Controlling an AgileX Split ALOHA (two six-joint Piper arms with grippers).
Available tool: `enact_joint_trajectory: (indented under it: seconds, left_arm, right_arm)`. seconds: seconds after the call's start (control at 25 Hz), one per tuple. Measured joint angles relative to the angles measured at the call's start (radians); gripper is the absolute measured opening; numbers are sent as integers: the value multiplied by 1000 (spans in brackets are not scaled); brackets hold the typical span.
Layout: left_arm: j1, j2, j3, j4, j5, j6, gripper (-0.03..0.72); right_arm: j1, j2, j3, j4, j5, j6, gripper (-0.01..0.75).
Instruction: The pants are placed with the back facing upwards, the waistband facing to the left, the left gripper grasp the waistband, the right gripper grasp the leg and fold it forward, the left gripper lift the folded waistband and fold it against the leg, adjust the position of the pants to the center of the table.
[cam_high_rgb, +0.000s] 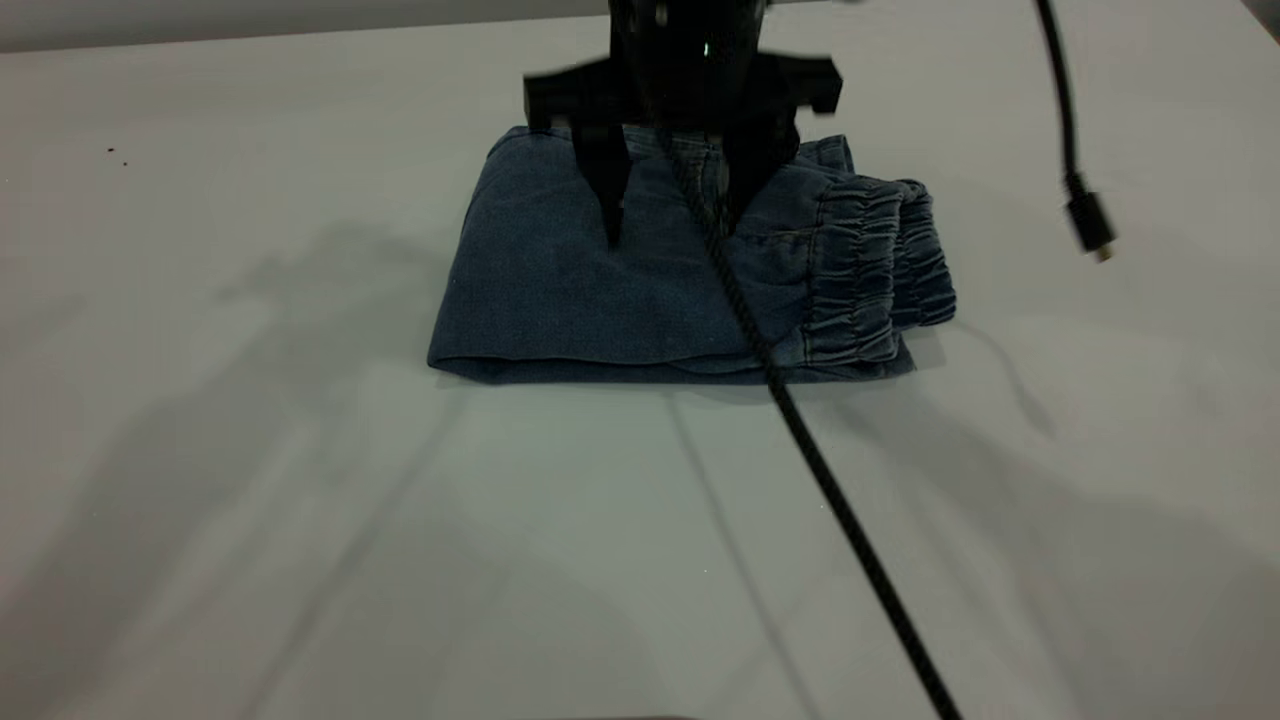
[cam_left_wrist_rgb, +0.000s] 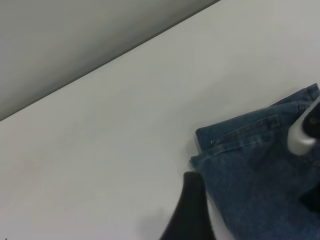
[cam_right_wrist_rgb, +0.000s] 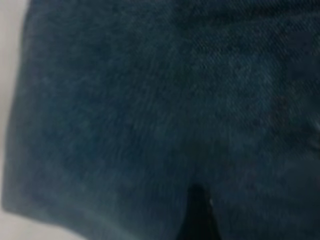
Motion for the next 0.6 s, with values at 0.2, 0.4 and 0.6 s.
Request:
enact_joint_trajectory:
  seconds: [0.2, 0.4, 0.6]
  left_arm:
    - [0, 0, 5, 0, 1, -2, 577]
    - [0, 0, 7, 0, 4, -2, 577]
    - [0, 0, 7, 0, 8, -3, 577]
  right_arm:
    - [13, 72, 0, 7, 14, 12, 470]
    - [56, 78, -9, 4, 84, -10, 470]
    - [88, 78, -9, 4, 169, -40, 470]
